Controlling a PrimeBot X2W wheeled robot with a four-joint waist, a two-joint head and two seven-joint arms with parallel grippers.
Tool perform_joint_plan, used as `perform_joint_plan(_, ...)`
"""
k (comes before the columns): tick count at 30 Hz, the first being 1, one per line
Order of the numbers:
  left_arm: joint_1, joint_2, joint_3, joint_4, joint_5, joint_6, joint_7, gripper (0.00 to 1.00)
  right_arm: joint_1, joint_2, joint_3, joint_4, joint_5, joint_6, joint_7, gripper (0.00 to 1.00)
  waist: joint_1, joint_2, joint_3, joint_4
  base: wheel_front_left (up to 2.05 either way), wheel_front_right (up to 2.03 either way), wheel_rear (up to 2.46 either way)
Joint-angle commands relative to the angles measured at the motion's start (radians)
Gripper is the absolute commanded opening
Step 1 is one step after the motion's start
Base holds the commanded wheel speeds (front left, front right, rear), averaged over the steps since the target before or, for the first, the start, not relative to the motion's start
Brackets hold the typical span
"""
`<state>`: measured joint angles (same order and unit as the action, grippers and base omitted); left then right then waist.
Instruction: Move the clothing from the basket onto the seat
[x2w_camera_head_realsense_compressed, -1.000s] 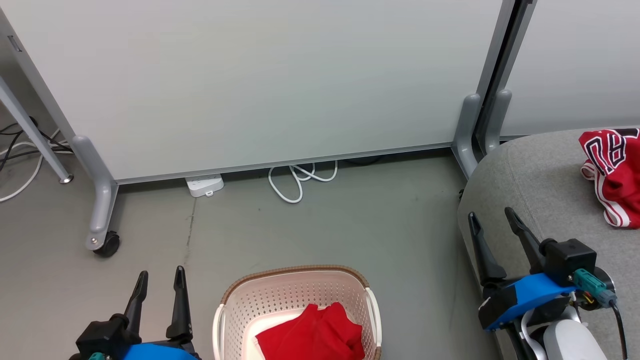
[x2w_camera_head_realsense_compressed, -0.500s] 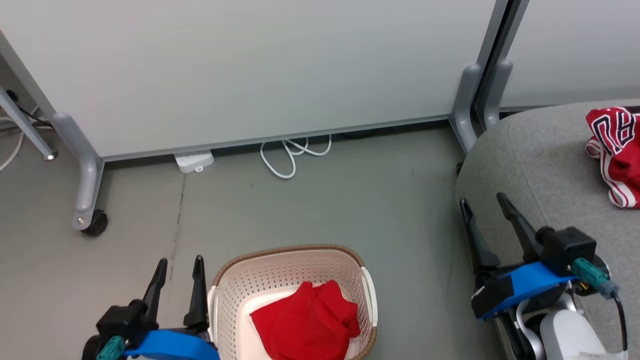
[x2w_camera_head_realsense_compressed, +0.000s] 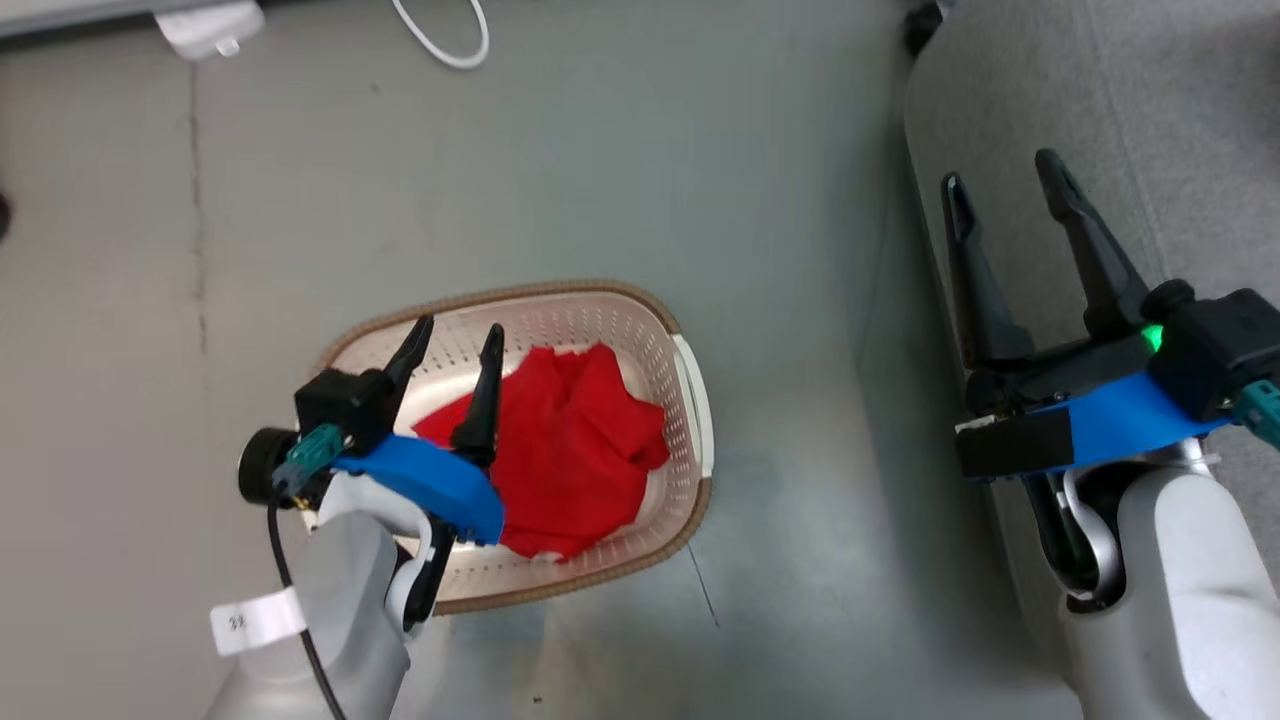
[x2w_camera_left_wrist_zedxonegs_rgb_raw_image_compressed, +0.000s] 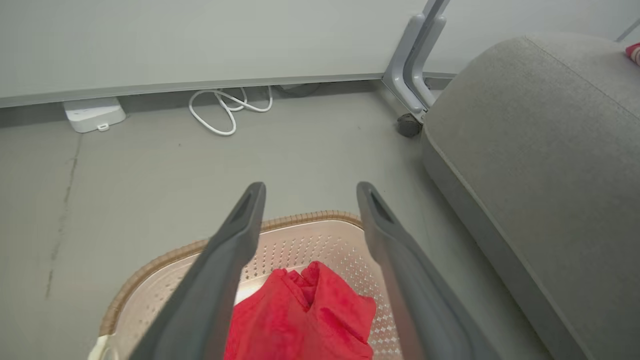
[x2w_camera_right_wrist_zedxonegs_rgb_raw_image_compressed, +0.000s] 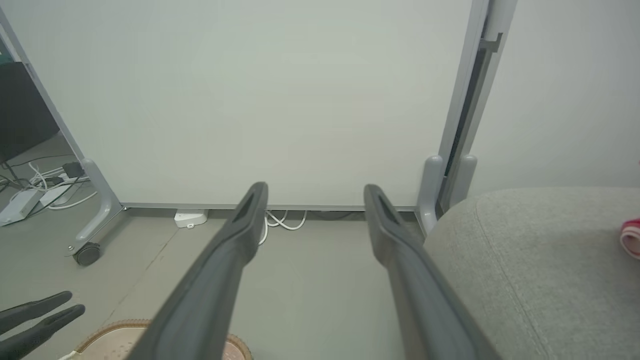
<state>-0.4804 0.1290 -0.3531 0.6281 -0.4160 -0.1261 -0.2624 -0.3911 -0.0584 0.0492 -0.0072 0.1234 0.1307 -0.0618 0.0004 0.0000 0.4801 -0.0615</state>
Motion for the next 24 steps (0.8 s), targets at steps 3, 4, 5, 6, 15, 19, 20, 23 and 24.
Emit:
perform_joint_plan(3,-0.114,0.021,-0.077,0.082,-0.017,-0.005,0.006,1.0,-0.043,-0.001,0.006,-0.033,-0.003,0.0,-0.009,1.0,-0.0004,0.0,0.244,-0.098,0.0,0.0,0.0)
perform_joint_plan(4,-0.146,0.025,-0.106,0.109,-0.021,-0.004,0.009,1.0,-0.048,0.0,0.006,-0.042,-0.005,0.0,-0.011,1.0,-0.0004,0.0,0.27,-0.107,0.0,0.0,0.0)
perform_joint_plan(5,-0.175,0.026,-0.139,0.135,-0.023,-0.004,0.011,1.0,-0.05,0.001,0.004,-0.047,-0.005,0.0,-0.015,1.0,-0.0004,0.0,0.289,-0.112,0.0,0.0,0.0)
perform_joint_plan(6,-0.201,0.03,-0.167,0.158,-0.026,-0.004,0.014,1.0,-0.054,0.002,0.006,-0.056,-0.003,0.0,-0.017,1.0,-0.0004,0.0,0.313,-0.119,0.0,0.0,0.0)
perform_joint_plan(15,-0.36,0.07,-0.314,0.354,-0.093,-0.004,0.028,1.0,-0.046,0.009,0.034,-0.079,0.018,0.0,-0.053,1.0,-0.0004,0.0,0.442,-0.163,0.0,0.0,0.0)
perform_joint_plan(19,-0.396,0.052,-0.276,0.437,-0.143,-0.003,0.022,1.0,-0.02,0.009,0.029,-0.085,0.028,0.0,-0.067,1.0,-0.0004,0.0,0.467,-0.162,0.0,0.0,0.0)
perform_joint_plan(20,-0.405,0.049,-0.267,0.455,-0.151,-0.002,0.021,1.0,-0.013,0.009,0.028,-0.086,0.029,0.0,-0.067,1.0,-0.0004,0.0,0.47,-0.161,0.0,0.0,0.0)
perform_joint_plan(23,-0.419,0.036,-0.254,0.488,-0.173,-0.003,0.013,1.0,0.001,0.009,0.026,-0.099,0.033,0.0,-0.072,1.0,-0.0004,0.0,0.48,-0.156,0.0,0.0,0.0)
perform_joint_plan(24,-0.422,0.032,-0.255,0.497,-0.18,-0.003,0.012,1.0,0.009,0.009,0.026,-0.101,0.031,0.0,-0.069,1.0,-0.0004,0.0,0.483,-0.154,0.0,0.0,0.0)
